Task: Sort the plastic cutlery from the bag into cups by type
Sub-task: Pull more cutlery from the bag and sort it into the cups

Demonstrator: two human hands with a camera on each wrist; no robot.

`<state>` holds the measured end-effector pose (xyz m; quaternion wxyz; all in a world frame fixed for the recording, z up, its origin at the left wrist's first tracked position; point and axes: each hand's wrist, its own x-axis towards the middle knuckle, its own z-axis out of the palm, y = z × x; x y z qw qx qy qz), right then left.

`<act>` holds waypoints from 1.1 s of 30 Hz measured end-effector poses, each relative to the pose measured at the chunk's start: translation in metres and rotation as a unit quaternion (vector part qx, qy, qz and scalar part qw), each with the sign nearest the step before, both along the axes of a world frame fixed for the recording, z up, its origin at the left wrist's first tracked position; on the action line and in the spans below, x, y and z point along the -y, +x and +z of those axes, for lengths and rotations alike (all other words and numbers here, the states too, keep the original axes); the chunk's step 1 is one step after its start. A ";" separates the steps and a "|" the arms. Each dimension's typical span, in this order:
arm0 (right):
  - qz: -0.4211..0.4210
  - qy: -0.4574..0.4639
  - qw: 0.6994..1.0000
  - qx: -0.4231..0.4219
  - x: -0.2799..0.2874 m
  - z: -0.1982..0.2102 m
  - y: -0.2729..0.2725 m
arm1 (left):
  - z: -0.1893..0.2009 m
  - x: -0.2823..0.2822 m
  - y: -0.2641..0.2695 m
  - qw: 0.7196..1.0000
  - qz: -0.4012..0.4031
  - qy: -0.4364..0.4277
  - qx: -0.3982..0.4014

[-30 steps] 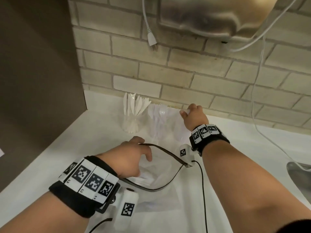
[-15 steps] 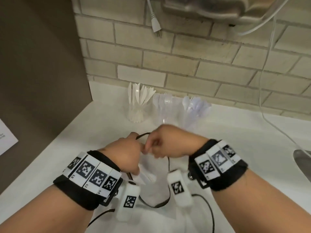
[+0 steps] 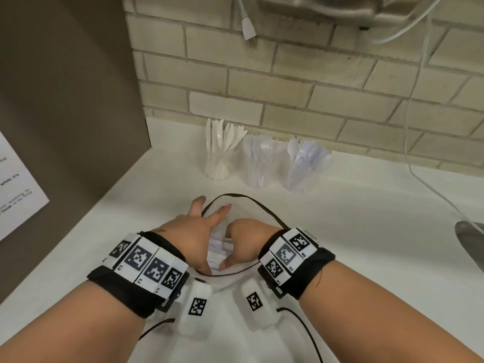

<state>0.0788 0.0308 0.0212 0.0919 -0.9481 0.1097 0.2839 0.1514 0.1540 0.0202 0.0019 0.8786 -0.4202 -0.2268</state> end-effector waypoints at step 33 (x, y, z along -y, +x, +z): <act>-0.081 0.161 0.969 0.170 0.016 0.004 -0.016 | -0.014 -0.007 0.022 0.978 0.123 -0.162 -0.055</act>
